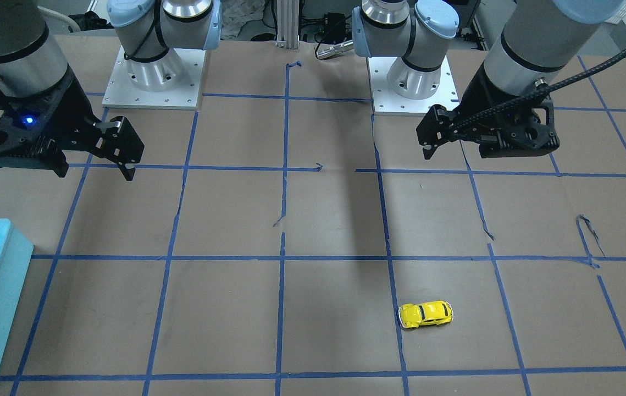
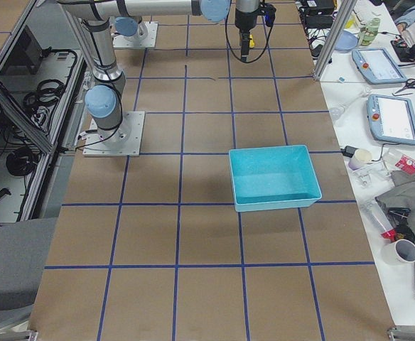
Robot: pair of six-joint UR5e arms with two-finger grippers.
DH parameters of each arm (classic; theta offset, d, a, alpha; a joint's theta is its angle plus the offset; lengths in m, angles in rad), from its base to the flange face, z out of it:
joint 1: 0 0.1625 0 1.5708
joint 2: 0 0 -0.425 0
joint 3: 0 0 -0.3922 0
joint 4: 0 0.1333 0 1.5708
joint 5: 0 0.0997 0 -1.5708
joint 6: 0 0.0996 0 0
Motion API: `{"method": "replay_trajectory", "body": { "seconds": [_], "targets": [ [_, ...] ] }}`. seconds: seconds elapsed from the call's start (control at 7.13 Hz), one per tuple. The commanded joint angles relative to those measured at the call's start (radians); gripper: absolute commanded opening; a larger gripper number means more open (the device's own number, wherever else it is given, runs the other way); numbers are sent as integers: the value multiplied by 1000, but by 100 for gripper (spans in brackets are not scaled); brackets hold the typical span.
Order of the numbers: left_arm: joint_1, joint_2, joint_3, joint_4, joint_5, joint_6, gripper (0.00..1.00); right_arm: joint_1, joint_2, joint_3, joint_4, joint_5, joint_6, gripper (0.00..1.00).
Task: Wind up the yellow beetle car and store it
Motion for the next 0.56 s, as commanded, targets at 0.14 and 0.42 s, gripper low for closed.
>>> {"method": "replay_trajectory", "body": {
  "seconds": [0.14,0.42],
  "targets": [
    [1,0,0,-1,5,2,100,15,7,3,-2,-16,2,100],
    [14,-6,-2,2,18,20,100,17,-2,16,10,-2,7,100]
  ]
}}
